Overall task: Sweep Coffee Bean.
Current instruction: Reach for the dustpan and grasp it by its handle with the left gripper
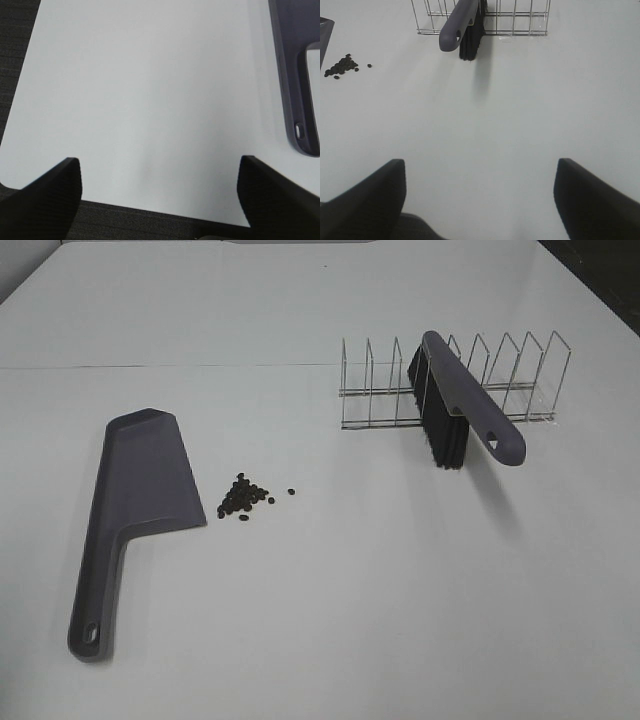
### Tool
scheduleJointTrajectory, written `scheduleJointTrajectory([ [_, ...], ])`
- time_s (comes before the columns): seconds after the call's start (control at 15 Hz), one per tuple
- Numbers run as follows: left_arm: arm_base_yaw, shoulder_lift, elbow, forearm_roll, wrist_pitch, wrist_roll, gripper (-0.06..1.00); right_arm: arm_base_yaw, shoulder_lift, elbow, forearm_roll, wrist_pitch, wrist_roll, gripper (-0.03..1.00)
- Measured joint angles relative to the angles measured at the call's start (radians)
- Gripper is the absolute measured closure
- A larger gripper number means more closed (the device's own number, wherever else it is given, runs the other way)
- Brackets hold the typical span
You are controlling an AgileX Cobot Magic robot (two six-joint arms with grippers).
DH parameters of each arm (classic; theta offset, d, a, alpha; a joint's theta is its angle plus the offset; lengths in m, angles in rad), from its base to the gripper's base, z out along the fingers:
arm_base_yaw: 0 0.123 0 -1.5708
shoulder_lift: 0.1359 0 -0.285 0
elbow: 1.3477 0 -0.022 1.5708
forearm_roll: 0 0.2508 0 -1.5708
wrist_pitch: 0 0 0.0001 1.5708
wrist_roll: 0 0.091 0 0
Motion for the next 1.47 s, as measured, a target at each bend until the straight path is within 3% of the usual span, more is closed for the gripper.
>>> scheduleJointTrajectory([
  [0.33,0.0,0.371,-0.149,-0.129,-0.114,0.016,0.17,0.0,0.0,0.0,0.0,0.0,0.0,0.21],
  [0.73,-0.012,0.71,-0.319,-0.248,-0.135,0.044,0.18,0.0,0.0,0.0,0.0,0.001,0.0,0.21],
  [1.07,-0.215,0.881,-0.364,-0.227,-0.17,-0.04,0.18,0.0,0.0,0.0,0.0,0.001,0.0,0.21],
  [1.27,-0.354,1.014,-0.419,-0.144,-0.187,-0.194,0.18,0.0,0.0,0.0,0.0,0.001,0.0,0.21],
  [1.47,-0.425,1.158,-0.466,-0.126,-0.207,-0.308,0.18,0.0,0.0,0.0,0.0,0.001,0.0,0.21],
])
